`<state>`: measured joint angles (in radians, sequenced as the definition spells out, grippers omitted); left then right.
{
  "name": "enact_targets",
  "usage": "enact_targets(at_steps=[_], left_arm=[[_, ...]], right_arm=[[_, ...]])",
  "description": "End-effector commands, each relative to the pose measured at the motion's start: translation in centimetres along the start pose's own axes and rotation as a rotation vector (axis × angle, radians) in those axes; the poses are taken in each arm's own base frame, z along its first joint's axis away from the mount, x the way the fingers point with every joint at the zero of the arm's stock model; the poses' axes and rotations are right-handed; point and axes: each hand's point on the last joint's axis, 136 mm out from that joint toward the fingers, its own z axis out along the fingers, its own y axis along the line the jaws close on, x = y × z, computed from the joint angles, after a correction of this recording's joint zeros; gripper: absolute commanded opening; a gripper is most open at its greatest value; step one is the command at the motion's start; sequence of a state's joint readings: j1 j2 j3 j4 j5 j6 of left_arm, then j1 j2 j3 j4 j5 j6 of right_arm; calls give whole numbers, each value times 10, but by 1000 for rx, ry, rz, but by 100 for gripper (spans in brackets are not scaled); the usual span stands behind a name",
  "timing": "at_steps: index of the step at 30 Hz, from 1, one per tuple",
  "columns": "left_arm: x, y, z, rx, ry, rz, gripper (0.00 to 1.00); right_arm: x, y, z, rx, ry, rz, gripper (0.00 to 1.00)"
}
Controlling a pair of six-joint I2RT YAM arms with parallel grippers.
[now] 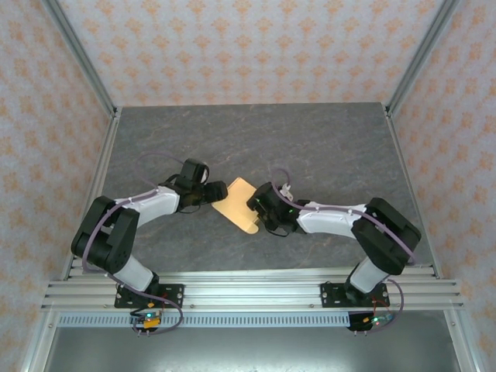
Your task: Fold the paper box
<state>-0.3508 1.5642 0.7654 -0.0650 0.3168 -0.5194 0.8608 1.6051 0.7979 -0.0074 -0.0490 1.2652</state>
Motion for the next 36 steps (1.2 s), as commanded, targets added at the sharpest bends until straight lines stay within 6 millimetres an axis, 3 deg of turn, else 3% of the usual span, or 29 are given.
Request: enact_targets(at_steps=[1, 5, 10, 18, 23, 28, 36], left_arm=[[25, 3, -3, 13, 88, -18, 74], [36, 2, -3, 42, 117, -63, 74], [38, 5, -11, 34, 99, -71, 77], [30, 4, -20, 10, 86, -29, 78], [35, -6, -23, 81, 89, 22, 78], [43, 4, -18, 44, 123, 52, 77], [52, 8, -12, 36, 157, 38, 67]], right_arm=[[-29, 19, -7, 13, -131, -134, 64], [-55, 31, -9, 71, -237, -334, 64], [-67, 48, 8, 18, -208, -451, 64], [-81, 21, 14, 90, -136, -473, 71], [-64, 8, 1, 73, -19, -491, 72], [-48, -10, -15, 59, 54, -471, 71], [-37, -18, -39, 43, 115, -538, 66]])
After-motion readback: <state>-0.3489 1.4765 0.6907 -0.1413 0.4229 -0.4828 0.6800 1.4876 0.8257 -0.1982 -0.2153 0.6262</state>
